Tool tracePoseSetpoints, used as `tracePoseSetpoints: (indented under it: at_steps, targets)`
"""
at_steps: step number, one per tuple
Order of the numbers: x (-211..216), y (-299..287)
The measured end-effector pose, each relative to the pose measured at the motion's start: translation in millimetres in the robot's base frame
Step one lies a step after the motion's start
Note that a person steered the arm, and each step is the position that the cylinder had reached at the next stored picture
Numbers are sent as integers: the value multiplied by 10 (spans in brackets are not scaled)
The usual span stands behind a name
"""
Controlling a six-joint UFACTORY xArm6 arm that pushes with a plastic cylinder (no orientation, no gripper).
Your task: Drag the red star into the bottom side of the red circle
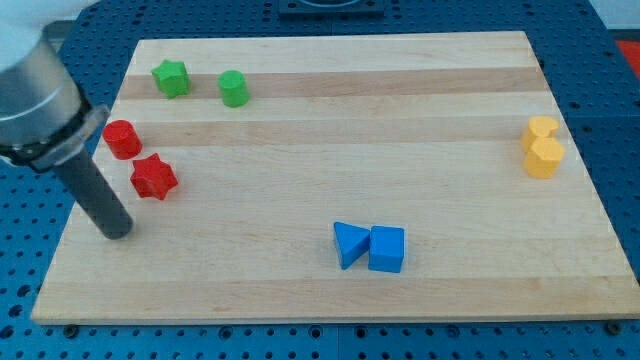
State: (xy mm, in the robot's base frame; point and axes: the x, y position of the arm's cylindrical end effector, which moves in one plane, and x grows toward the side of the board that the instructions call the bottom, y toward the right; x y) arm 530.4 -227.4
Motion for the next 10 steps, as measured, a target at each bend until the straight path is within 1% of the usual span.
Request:
tracePoseSetpoints:
  at_steps: [1,2,3,4,7,8,9,10]
  targets:
    - [-88,509]
    - [-419,574]
    - [-636,284]
    - [-709,-6]
    - [-729,-72]
    - [-671,-72]
    - [-478,-72]
    - [-434,-150]
